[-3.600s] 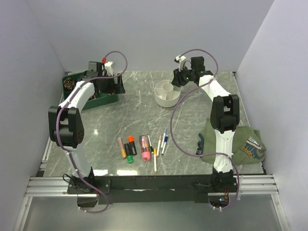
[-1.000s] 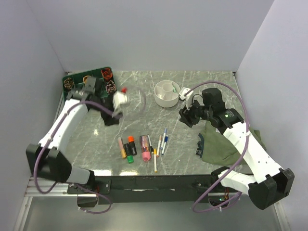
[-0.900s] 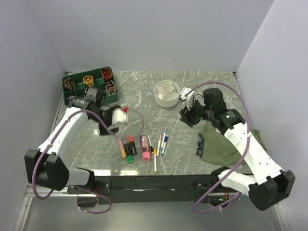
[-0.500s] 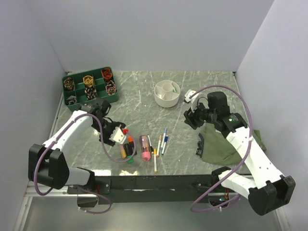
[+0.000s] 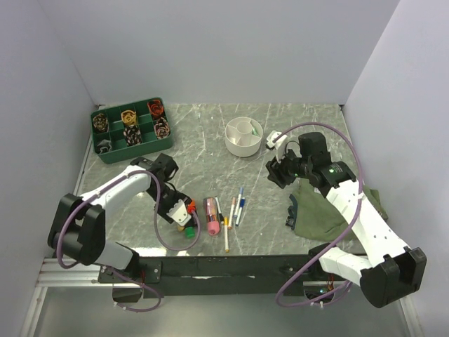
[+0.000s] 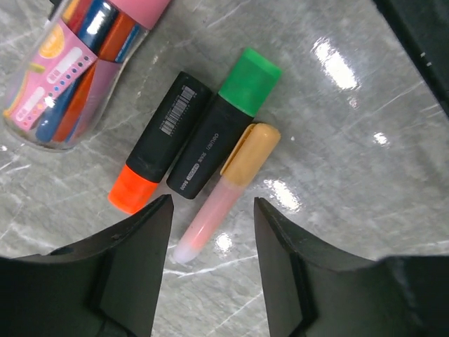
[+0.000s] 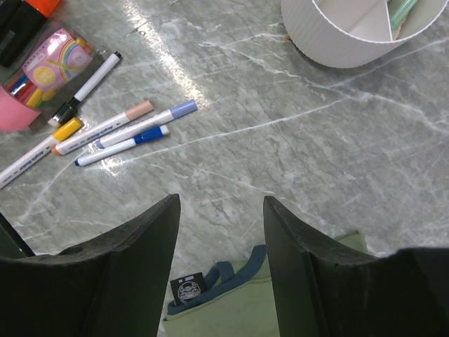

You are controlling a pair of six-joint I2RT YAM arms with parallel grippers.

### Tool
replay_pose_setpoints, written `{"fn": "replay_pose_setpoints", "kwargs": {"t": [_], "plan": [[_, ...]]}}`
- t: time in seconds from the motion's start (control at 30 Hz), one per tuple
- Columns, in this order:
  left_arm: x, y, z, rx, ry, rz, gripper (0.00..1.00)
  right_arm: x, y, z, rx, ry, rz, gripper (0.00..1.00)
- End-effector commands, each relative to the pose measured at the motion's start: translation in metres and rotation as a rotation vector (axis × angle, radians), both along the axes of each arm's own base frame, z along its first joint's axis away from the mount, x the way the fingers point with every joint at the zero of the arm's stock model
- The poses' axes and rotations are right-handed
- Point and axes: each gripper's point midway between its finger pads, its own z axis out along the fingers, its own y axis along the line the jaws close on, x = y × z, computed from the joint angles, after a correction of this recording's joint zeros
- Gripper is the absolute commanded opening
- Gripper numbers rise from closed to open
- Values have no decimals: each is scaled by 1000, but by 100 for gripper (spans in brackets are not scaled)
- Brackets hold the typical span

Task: Sort the stationery into containers
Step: Pick up the pen from the center of the board.

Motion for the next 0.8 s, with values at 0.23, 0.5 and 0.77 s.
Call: {"fn": "replay_pose_setpoints", "kwargs": {"t": [0.23,0.5,0.77], "plan": [[-5,12,-28,95,-7,-45,48,10,-4,10,3,-53,-19,59],[-7,12,-43,115,-6,-30,46,15,-2,8,3,-44,-16,58],[-7,15,-55,148,4,-26,38,19,-1,8,1,-41,-17,58]]}}
